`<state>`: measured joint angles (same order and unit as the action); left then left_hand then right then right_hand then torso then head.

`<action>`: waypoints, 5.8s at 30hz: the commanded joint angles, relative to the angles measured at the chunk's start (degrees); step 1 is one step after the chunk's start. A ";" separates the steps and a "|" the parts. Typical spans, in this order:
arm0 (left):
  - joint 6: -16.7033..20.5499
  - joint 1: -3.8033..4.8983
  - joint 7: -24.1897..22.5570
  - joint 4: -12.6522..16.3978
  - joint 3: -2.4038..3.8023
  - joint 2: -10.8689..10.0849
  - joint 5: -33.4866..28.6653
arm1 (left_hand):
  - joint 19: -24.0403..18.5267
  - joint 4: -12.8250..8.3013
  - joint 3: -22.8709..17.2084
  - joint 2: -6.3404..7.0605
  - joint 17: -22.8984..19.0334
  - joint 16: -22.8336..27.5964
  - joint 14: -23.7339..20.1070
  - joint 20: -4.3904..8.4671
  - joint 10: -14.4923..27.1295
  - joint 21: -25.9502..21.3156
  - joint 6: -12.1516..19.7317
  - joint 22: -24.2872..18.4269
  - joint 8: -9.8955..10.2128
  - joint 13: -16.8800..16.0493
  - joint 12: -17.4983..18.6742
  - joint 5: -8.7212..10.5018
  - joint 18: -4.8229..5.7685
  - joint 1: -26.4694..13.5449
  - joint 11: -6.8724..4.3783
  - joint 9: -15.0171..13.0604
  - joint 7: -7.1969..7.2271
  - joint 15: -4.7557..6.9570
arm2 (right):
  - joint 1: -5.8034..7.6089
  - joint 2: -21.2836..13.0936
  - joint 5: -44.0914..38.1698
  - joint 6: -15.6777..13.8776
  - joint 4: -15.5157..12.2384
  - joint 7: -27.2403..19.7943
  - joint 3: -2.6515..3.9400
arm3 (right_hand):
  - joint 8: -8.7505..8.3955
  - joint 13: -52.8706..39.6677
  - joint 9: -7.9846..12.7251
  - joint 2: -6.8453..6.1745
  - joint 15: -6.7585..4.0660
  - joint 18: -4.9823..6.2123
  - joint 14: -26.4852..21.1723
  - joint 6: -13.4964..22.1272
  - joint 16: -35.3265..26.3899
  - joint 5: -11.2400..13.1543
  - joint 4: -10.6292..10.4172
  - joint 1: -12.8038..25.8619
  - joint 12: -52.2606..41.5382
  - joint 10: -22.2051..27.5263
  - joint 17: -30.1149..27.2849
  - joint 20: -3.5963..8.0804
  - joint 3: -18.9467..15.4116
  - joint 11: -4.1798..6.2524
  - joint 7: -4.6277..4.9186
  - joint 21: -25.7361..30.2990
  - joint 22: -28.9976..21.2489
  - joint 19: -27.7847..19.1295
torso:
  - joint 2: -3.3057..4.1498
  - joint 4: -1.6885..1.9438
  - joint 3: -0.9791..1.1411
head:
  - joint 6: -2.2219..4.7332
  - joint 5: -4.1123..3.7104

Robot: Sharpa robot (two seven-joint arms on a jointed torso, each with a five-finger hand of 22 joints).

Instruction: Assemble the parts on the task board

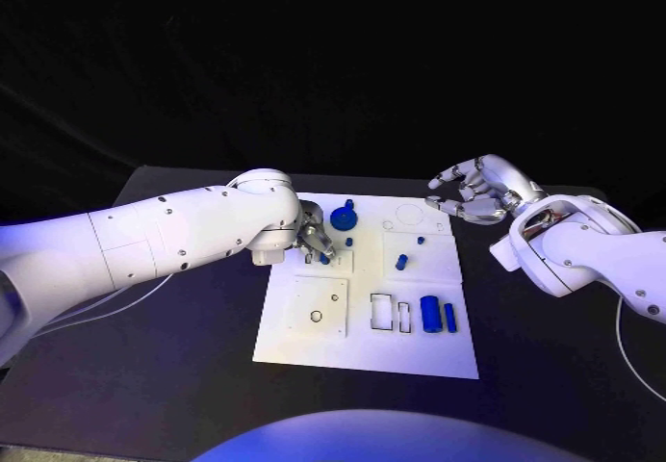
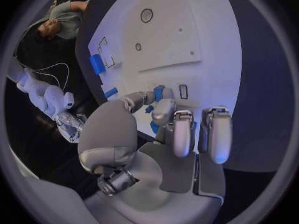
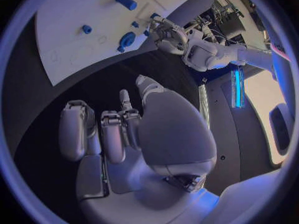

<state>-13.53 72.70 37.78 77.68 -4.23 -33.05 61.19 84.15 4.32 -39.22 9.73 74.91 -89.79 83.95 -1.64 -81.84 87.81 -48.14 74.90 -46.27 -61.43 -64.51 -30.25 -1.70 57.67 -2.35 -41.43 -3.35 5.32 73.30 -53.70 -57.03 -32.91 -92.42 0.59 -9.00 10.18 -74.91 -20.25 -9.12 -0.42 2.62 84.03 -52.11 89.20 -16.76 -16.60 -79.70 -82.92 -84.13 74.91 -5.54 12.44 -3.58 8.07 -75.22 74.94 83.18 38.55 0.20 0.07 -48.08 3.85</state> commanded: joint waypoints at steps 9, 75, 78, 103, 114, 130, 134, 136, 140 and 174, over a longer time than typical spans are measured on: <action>-1.23 -0.06 0.73 -0.39 -0.05 0.30 -1.25 | 3.74 1.54 1.19 0.31 15.09 -0.21 6.05 0.68 -0.26 0.18 -2.51 12.74 0.45 0.22 0.29 3.69 0.92 -1.50 -0.26 0.58 2.35 0.46 | -0.05 0.08 -0.63 0.45 0.53 -0.10 0.00 | 0.42 -8.13 -0.15 -0.10 -0.49 0.97 5.15 -0.34 -0.28 -0.36 0.15 1.08 -0.03 -0.64 11.61 0.34 0.63 0.49 -0.22 0.55 7.81 -0.20 | -0.03 -0.04 -0.01 | 0.07 -0.10; -0.84 3.47 -1.58 -9.12 4.78 -1.56 2.24 | 2.04 12.31 19.98 1.76 14.22 0.18 5.86 -0.83 2.63 -2.07 4.57 11.13 9.31 3.12 2.38 10.90 0.25 1.49 1.91 6.41 -0.51 -1.47 | -0.05 0.00 -0.65 0.37 0.87 -0.07 0.00 | 0.43 -8.05 -0.21 -0.27 -0.50 0.96 5.15 -0.23 -0.29 -0.28 0.14 1.47 0.04 -0.58 11.59 0.36 0.83 0.49 -0.22 0.55 7.85 -0.16 | 0.01 0.06 -0.07 | 1.84 0.32; -1.76 3.48 -1.73 -10.71 4.66 -0.84 2.47 | 2.06 12.28 20.05 1.49 14.24 0.17 5.87 -0.90 2.59 -2.06 4.47 11.15 9.62 3.08 2.31 10.69 0.25 1.91 1.98 6.67 -0.57 -1.52 | -0.05 0.00 -0.65 0.37 0.86 -0.07 0.00 | 0.43 -8.05 -0.21 -0.27 -0.50 0.96 5.15 -0.23 -0.29 -0.28 0.14 1.47 0.04 -0.58 11.59 0.36 0.83 0.49 -0.22 0.55 7.85 -0.16 | 0.02 0.07 -0.11 | 1.84 0.38; -5.71 3.31 -3.28 -18.77 2.51 4.32 -0.24 | 2.04 12.35 20.49 0.63 14.21 0.18 5.86 -1.06 2.64 -2.15 3.69 11.13 10.26 3.15 2.27 11.31 0.23 2.57 2.08 7.34 -0.65 -1.63 | -0.06 0.52 -0.72 0.42 1.11 -0.17 0.01 | 0.46 -8.00 -0.25 -0.32 -0.51 0.97 5.13 -0.19 -0.33 -0.31 0.18 1.60 0.07 -0.56 11.49 0.37 1.02 0.50 -0.23 0.65 7.83 -0.18 | 0.00 -0.09 -0.04 | 1.39 0.24; -6.31 3.24 -3.95 -19.89 2.05 5.41 -1.18 | 2.07 12.27 20.50 0.10 14.27 0.16 5.88 -1.09 2.64 -2.14 3.08 11.17 10.40 3.11 2.18 11.35 0.23 3.02 2.04 7.58 -0.59 -1.62 | -0.07 0.78 -0.72 0.47 1.23 -0.14 0.01 | 0.46 -8.02 -0.25 -0.33 -0.51 0.98 5.13 -0.19 -0.32 -0.31 0.18 1.61 0.06 -0.57 11.50 0.37 1.02 0.50 -0.23 0.68 7.81 -0.20 | 0.00 -0.02 -0.01 | 1.46 0.31; -7.79 3.17 -3.92 -20.14 1.87 5.84 -1.44 | 2.09 11.97 19.37 -1.24 14.57 0.02 5.94 -0.93 2.65 -2.24 0.90 11.21 10.92 3.30 2.05 13.06 0.22 6.84 1.73 8.39 -0.19 -1.39 | -0.12 0.93 -0.72 0.58 1.34 -0.07 0.01 | 0.47 -8.03 -0.27 -0.37 -0.51 0.97 5.14 -0.18 -0.31 -0.31 0.18 1.67 0.05 -0.58 11.54 0.38 1.05 0.50 -0.23 0.64 7.84 -0.17 | -0.03 -0.05 0.03 | 1.33 0.41; -8.16 3.16 -3.82 -20.23 1.84 5.87 -1.44 | 2.11 11.96 19.13 -1.35 14.58 0.02 5.94 -0.90 2.63 -2.23 0.45 11.25 10.83 3.34 2.04 13.12 0.23 7.39 1.65 8.40 -0.09 -1.34 | -0.13 0.93 -0.72 0.57 1.34 -0.06 0.01 | 0.47 -8.03 -0.27 -0.37 -0.51 0.97 5.14 -0.18 -0.31 -0.31 0.18 1.67 0.05 -0.58 11.54 0.38 1.05 0.50 -0.23 0.64 7.84 -0.17 | -0.03 -0.06 0.02 | 1.32 0.45; -8.32 3.15 -3.79 -20.27 1.83 5.89 -1.44 | 2.13 11.94 19.08 -1.36 14.56 0.03 5.94 -0.89 2.62 -2.22 0.41 11.26 10.83 3.34 2.04 13.11 0.23 7.51 1.64 8.41 -0.07 -1.33 | -0.13 0.93 -0.72 0.58 1.34 -0.05 0.01 | 0.47 -8.03 -0.27 -0.37 -0.51 0.97 5.14 -0.18 -0.31 -0.31 0.18 1.67 0.05 -0.58 11.54 0.38 1.05 0.50 -0.23 0.64 7.84 -0.17 | -0.03 -0.06 0.03 | 1.31 0.46; -8.47 3.12 -3.81 -20.36 1.80 5.96 -1.44 | 2.14 11.88 18.89 -1.42 14.62 0.00 5.95 -0.86 2.64 -2.21 0.33 11.28 10.86 3.43 2.10 13.08 0.24 7.90 1.60 8.44 -0.02 -1.29 | -0.13 0.94 -0.72 0.59 1.33 -0.04 0.01 | 0.47 -8.03 -0.27 -0.37 -0.51 0.97 5.14 -0.18 -0.31 -0.31 0.18 1.67 0.05 -0.58 11.54 0.38 1.05 0.50 -0.23 0.64 7.84 -0.17 | 0.01 -0.08 0.02 | 1.25 0.43; -7.04 2.89 -4.60 -21.09 1.64 6.19 -2.98 | 2.36 2.82 0.76 -3.04 14.99 -0.16 6.03 -0.75 2.14 -2.31 0.87 11.73 7.24 4.59 2.41 18.55 0.29 15.57 1.45 5.16 0.05 -1.27 | -0.14 1.06 -0.73 0.66 1.32 -0.02 0.01 | 0.53 -8.10 -0.33 -0.38 -0.52 0.96 5.15 -0.19 -0.30 -0.37 0.20 1.81 -0.04 -0.65 11.60 0.39 1.29 0.52 -0.25 0.62 7.87 -0.14 | -0.06 -0.01 0.01 | 0.86 0.40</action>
<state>-20.80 75.58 34.10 56.46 -2.61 -26.87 59.15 83.94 11.62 -33.54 7.00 74.90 -89.79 84.04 -2.27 -79.35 85.81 -47.63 74.92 -38.14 -56.92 -62.36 -11.51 -1.71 73.10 -0.72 -33.04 -3.31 3.97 73.20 -52.69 -57.13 -32.90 -91.07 0.62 -8.99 10.40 -74.90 -20.53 -9.42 -0.42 2.62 84.03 -52.11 89.20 -16.76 -16.28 -78.34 -82.92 -83.93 74.90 -5.53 13.39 -3.38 8.07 -74.86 74.93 83.18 38.51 0.17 0.07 -47.20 4.20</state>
